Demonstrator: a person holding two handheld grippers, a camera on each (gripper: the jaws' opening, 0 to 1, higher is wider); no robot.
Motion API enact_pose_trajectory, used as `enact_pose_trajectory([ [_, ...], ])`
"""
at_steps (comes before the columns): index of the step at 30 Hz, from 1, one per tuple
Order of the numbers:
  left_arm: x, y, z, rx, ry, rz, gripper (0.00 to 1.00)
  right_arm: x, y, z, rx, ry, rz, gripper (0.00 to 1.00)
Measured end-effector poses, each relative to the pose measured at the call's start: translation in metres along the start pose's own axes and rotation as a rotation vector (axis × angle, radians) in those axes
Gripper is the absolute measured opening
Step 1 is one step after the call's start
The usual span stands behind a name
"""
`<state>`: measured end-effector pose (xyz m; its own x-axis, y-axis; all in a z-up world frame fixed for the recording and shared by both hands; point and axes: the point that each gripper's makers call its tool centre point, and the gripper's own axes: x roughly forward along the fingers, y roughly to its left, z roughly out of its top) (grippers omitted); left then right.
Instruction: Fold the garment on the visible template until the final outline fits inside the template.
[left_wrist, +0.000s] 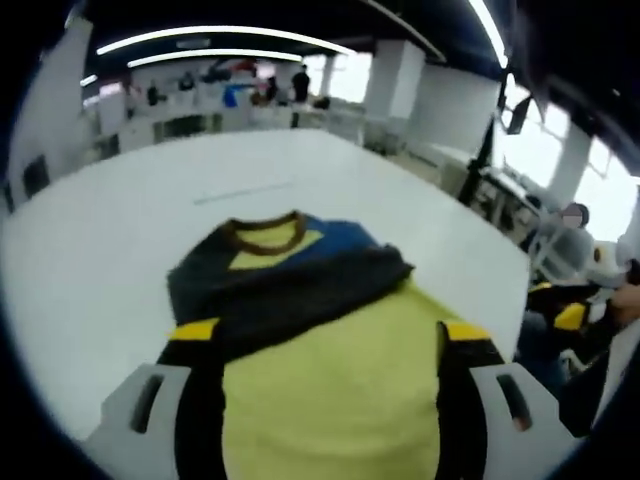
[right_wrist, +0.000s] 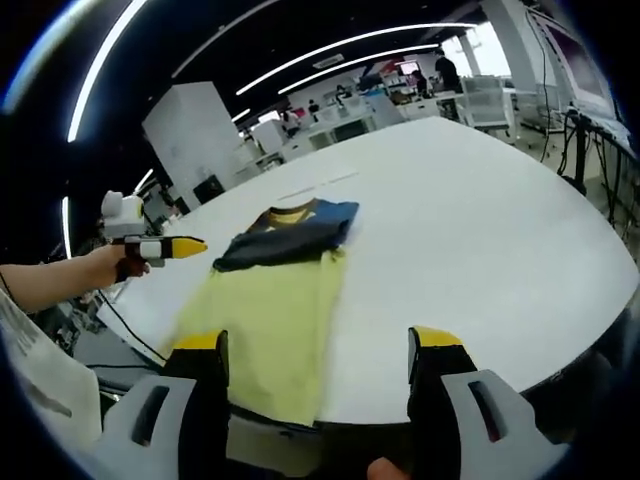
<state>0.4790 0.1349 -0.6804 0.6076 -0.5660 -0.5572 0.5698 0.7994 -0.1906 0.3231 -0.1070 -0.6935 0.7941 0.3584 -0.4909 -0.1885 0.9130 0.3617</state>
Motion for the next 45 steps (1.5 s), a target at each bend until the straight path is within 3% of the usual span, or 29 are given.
enact_pose_trajectory([
  [11, -0.04, 0.018, -0.027, -0.1, -0.028, 0.079, 0.83, 0.01, 0.008, 0.004, -0.019, 0.015, 0.038, 0.73],
  [37, -0.101, 0.032, -0.049, -0.181, -0.067, 0.187, 0.82, 0.033, 0.028, 0.005, -0.062, 0.051, 0.123, 0.72],
  [45, -0.127, 0.039, -0.064, -0.223, -0.075, 0.228, 0.81, 0.039, 0.036, 0.007, -0.075, 0.06, 0.145, 0.72],
])
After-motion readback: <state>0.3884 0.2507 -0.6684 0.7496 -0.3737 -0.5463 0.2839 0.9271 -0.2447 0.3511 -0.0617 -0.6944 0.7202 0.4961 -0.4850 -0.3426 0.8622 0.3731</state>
